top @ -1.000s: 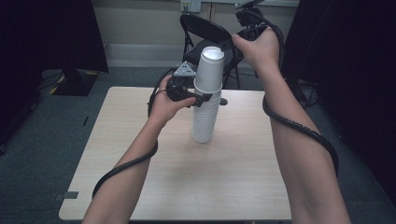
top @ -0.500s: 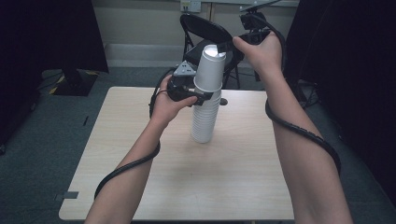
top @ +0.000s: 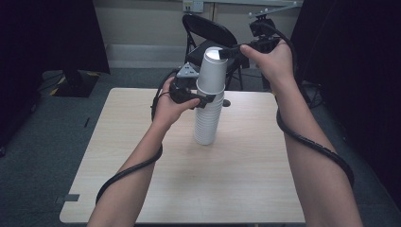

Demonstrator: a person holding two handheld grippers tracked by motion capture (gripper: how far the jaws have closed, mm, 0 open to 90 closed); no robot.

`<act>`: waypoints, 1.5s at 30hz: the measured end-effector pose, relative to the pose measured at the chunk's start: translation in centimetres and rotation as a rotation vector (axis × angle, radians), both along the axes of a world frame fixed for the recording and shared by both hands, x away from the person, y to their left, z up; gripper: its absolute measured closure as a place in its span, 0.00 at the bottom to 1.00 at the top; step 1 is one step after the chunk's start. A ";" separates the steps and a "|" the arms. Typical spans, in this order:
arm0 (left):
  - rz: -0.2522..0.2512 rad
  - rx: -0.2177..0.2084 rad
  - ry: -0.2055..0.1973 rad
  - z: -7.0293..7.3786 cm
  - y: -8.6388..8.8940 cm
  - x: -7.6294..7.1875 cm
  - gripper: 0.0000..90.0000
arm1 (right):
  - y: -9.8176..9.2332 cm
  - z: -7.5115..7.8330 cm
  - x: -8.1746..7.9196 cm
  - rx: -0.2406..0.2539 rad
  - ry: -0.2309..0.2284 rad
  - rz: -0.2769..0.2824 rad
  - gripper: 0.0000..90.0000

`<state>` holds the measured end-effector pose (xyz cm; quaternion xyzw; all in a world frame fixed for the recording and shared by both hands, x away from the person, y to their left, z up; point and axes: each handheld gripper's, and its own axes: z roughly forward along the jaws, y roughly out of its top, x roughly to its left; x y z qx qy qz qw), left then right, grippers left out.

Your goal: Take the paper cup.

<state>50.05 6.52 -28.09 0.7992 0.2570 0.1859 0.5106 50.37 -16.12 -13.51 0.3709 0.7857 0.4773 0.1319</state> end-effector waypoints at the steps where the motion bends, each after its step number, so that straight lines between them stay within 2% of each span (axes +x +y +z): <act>1: 0.000 0.000 0.001 0.0 0.0 0.0 0.21 | -0.1 0.0 -0.2 0.000 -0.007 0.009 0.35; 2: 0.001 -0.002 0.003 0.0 0.1 0.0 0.22 | 0.0 0.0 -0.4 -0.015 -0.014 0.028 0.32; 7: 0.006 -0.012 0.010 0.2 0.2 -0.2 0.23 | 0.0 -0.8 -0.6 -0.038 -0.001 0.044 0.29; 16: 0.007 -0.004 0.005 0.4 0.1 -0.3 0.23 | 1.1 -4.0 0.2 -0.053 0.007 0.061 0.26; 24: 0.003 0.023 0.004 0.8 0.1 -0.2 0.23 | 1.9 -5.6 0.9 -0.031 -0.022 0.083 0.20; 30: 0.000 0.033 -0.001 1.0 0.0 -0.2 0.22 | 2.0 -6.2 1.2 -0.002 -0.026 0.083 0.17; 38: -0.008 0.031 -0.003 0.9 -0.1 -0.2 0.22 | 2.4 -7.0 1.5 -0.025 -0.019 0.089 0.15; 45: -0.009 0.036 -0.011 0.9 0.0 -0.2 0.21 | 2.6 -6.7 1.5 -0.035 -0.034 0.088 0.17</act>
